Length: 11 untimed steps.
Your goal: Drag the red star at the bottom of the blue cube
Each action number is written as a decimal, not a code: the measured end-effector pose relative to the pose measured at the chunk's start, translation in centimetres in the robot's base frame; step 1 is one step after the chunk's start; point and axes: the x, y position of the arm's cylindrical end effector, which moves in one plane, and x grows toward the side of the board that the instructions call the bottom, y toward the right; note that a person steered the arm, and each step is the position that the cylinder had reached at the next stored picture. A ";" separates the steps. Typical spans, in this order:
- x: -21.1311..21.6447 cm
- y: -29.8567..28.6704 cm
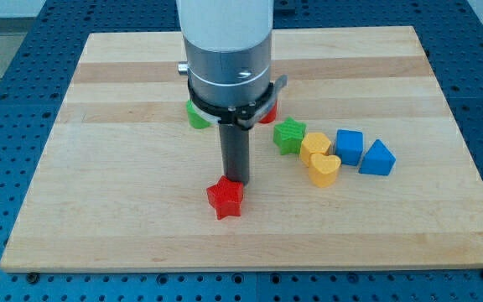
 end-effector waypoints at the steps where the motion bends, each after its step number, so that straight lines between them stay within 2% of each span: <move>1: -2.5 -5.5; 2: 0.0 -10.0; 3: 4.3 -7.5; 5: 4.6 5.1; 7: 5.0 9.3; 9: 5.0 16.7; 11: 4.9 18.9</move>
